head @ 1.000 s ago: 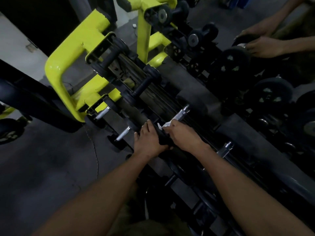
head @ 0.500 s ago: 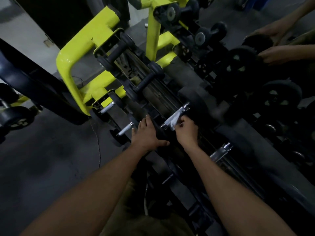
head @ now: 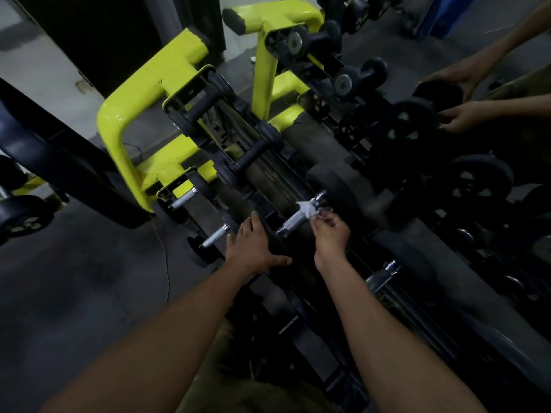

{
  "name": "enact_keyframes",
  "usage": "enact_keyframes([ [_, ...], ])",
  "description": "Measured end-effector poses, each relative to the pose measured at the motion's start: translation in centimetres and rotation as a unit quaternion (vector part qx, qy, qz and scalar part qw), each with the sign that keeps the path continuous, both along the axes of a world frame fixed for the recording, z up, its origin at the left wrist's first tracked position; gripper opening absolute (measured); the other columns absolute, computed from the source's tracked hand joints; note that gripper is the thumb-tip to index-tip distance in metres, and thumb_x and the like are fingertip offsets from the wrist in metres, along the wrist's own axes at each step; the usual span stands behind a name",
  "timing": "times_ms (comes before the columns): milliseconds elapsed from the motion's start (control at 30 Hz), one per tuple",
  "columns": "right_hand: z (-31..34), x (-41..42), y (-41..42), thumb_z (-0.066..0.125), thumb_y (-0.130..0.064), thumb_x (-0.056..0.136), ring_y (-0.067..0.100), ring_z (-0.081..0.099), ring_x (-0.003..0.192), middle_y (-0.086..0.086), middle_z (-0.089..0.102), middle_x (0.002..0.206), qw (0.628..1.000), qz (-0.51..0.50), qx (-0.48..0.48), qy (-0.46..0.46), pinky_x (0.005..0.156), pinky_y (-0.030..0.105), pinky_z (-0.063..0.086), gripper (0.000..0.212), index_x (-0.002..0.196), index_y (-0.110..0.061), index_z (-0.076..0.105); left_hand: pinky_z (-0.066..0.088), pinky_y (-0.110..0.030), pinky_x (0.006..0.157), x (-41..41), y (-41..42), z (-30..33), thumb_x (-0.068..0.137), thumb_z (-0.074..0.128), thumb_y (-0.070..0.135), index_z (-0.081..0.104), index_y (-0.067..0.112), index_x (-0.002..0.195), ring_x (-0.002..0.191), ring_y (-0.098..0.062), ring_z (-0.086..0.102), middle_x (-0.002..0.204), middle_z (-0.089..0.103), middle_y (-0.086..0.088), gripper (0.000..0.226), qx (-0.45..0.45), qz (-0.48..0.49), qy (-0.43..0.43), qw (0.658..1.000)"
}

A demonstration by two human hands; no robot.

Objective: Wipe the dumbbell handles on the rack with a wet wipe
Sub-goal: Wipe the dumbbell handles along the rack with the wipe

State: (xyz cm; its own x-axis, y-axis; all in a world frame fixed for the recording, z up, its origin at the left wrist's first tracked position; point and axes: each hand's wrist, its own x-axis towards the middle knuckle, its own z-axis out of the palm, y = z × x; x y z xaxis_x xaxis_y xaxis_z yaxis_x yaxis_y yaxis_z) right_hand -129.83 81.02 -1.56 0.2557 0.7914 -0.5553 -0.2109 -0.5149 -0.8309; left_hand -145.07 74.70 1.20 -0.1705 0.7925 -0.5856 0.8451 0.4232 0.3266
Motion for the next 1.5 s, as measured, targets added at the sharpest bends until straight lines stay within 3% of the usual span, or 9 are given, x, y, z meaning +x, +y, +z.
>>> enact_keyframes([
  [133, 0.0, 0.1, 0.4, 0.075, -0.005, 0.082, 0.014, 0.070, 0.091, 0.004, 0.075, 0.093, 0.998, 0.018, 0.030, -0.043, 0.089, 0.029, 0.054, 0.015, 0.084, -0.019, 0.069, 0.017, -0.053, 0.124, 0.0, -0.1, -0.1, 0.064, 0.079, 0.073, -0.015, 0.007, 0.158, 0.155, -0.028, 0.011, 0.169, 0.004, -0.015, 0.148, 0.003, 0.001, 0.001, 1.000],
  [300, -0.3, -0.1, -1.5, 0.074, 0.000, 0.079, 0.013, 0.068, 0.077, 0.003, 0.073, 0.081, 0.988, 0.134, -0.003, -0.073, 0.075, 0.026, 0.052, 0.018, 0.077, -0.017, 0.068, 0.019, -0.054, 0.123, -0.1, -0.1, -0.1, 0.065, 0.079, 0.072, -0.014, 0.007, 0.158, 0.155, -0.029, 0.012, 0.169, 0.004, -0.015, 0.147, 0.007, 0.000, -0.003, 1.000],
  [433, -0.5, -0.4, -2.2, 0.074, -0.009, 0.076, 0.012, 0.067, 0.078, -0.005, 0.071, 0.080, 0.939, 0.245, 0.015, -0.240, 0.072, 0.021, 0.049, 0.012, 0.074, -0.020, 0.069, 0.018, -0.053, 0.123, -0.2, -0.1, -0.1, 0.066, 0.078, 0.073, -0.013, 0.006, 0.158, 0.155, -0.028, 0.012, 0.169, 0.004, -0.016, 0.146, 0.008, -0.004, -0.004, 1.000],
  [600, 0.7, -0.2, -1.8, 0.059, -0.002, 0.086, 0.011, 0.060, 0.090, -0.003, 0.062, 0.100, 0.881, 0.206, 0.178, -0.386, 0.078, 0.005, 0.037, 0.017, 0.084, -0.018, 0.067, 0.019, -0.053, 0.123, -0.2, -0.2, -0.1, 0.067, 0.076, 0.075, -0.014, 0.006, 0.158, 0.155, -0.028, 0.012, 0.168, 0.004, -0.015, 0.146, 0.011, -0.013, -0.001, 1.000],
  [700, 0.7, 0.0, -1.3, 0.054, -0.008, 0.093, 0.017, 0.058, 0.104, 0.000, 0.056, 0.120, 0.866, 0.200, 0.196, -0.415, 0.087, 0.022, 0.046, 0.019, 0.106, -0.014, 0.067, 0.019, -0.054, 0.123, -0.3, -0.2, -0.1, 0.068, 0.075, 0.075, -0.015, 0.007, 0.158, 0.155, -0.028, 0.011, 0.169, 0.002, -0.014, 0.144, 0.008, -0.018, -0.001, 1.000],
  [833, 0.1, 0.5, -1.2, 0.059, -0.008, 0.090, 0.025, 0.050, 0.116, 0.001, 0.044, 0.143, 0.767, 0.290, 0.204, -0.534, 0.095, 0.036, 0.050, 0.047, 0.136, -0.017, 0.052, 0.018, -0.053, 0.123, -0.4, -0.1, -0.1, 0.067, 0.074, 0.077, -0.015, 0.007, 0.158, 0.155, -0.028, 0.011, 0.169, 0.002, -0.015, 0.145, 0.005, -0.024, -0.001, 1.000],
  [1000, 0.8, 0.3, -0.5, 0.059, -0.024, 0.086, 0.026, 0.055, 0.111, -0.007, 0.039, 0.153, 0.602, 0.384, 0.196, -0.672, 0.084, 0.043, 0.047, 0.061, 0.145, -0.019, 0.043, 0.020, -0.053, 0.123, -0.5, -0.2, 0.0, 0.068, 0.073, 0.078, -0.014, 0.006, 0.158, 0.155, -0.029, 0.013, 0.168, 0.005, -0.015, 0.144, 0.008, -0.031, 0.003, 0.999],
  [1167, 2.6, -1.4, 1.7, 0.049, -0.028, 0.098, 0.029, 0.069, 0.089, -0.003, 0.047, 0.141, 0.556, 0.451, 0.120, -0.687, 0.061, 0.035, 0.045, 0.046, 0.141, -0.013, 0.044, 0.019, -0.054, 0.123, -0.5, -0.2, 0.0, 0.067, 0.074, 0.076, -0.013, 0.006, 0.158, 0.155, -0.029, 0.013, 0.168, 0.006, -0.015, 0.144, 0.013, -0.027, -0.005, 1.000],
  [1500, 2.5, -5.2, 4.3, 0.048, -0.032, 0.096, 0.031, 0.064, 0.101, 0.011, 0.069, 0.109, 0.522, 0.655, 0.039, -0.545, 0.080, 0.038, 0.048, 0.026, 0.103, -0.015, 0.066, 0.015, -0.054, 0.124, -0.8, -0.3, -0.3, 0.066, 0.077, 0.074, -0.011, 0.006, 0.159, 0.155, -0.027, 0.011, 0.168, 0.005, -0.015, 0.145, 0.027, -0.019, -0.027, 0.999],
])
